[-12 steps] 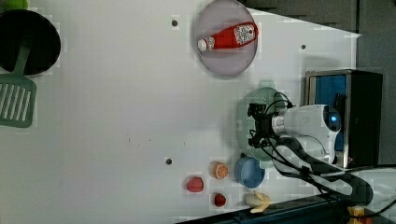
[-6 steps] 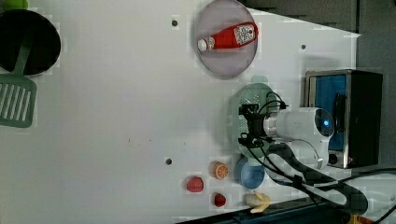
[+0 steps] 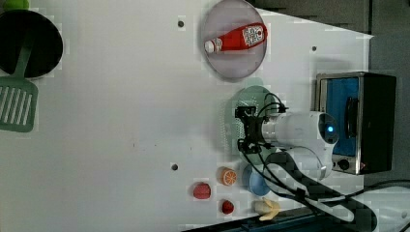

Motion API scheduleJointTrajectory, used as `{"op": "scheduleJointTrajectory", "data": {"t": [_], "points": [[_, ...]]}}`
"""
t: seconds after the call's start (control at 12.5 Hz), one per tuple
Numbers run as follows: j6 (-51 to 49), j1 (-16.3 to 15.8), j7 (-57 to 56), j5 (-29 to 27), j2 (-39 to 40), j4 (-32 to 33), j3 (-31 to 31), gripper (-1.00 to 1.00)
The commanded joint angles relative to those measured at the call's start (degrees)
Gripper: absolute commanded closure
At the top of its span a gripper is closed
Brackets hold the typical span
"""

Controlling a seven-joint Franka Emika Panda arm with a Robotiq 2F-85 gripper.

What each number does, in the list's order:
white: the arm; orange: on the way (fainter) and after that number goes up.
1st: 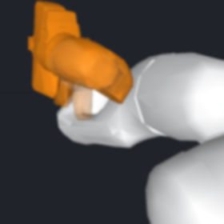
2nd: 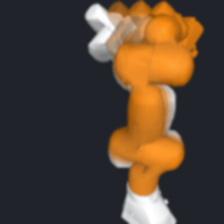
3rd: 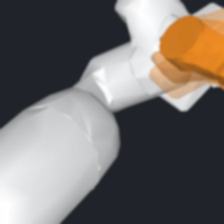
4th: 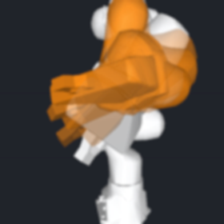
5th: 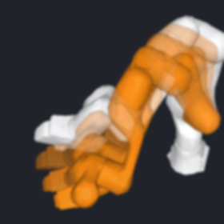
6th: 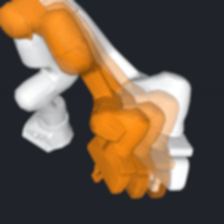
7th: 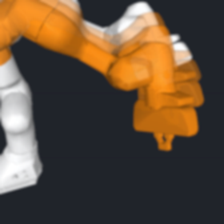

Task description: Drag strainer right to left.

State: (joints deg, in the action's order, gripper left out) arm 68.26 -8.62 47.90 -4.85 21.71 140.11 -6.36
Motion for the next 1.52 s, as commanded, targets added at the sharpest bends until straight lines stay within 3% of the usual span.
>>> {"op": "scheduleJointTrajectory", "data": {"t": [0.08, 0.72, 1.52], "points": [[-3.1, -3.3, 2.1, -4.2, -0.3, -2.4, -0.8, -1.00], [-5.0, -12.2, 7.0, -14.2, 3.4, -9.6, -0.8, -1.00], [-5.7, -21.2, 14.9, -14.7, 11.5, -21.5, -0.8, -1.00]]}}
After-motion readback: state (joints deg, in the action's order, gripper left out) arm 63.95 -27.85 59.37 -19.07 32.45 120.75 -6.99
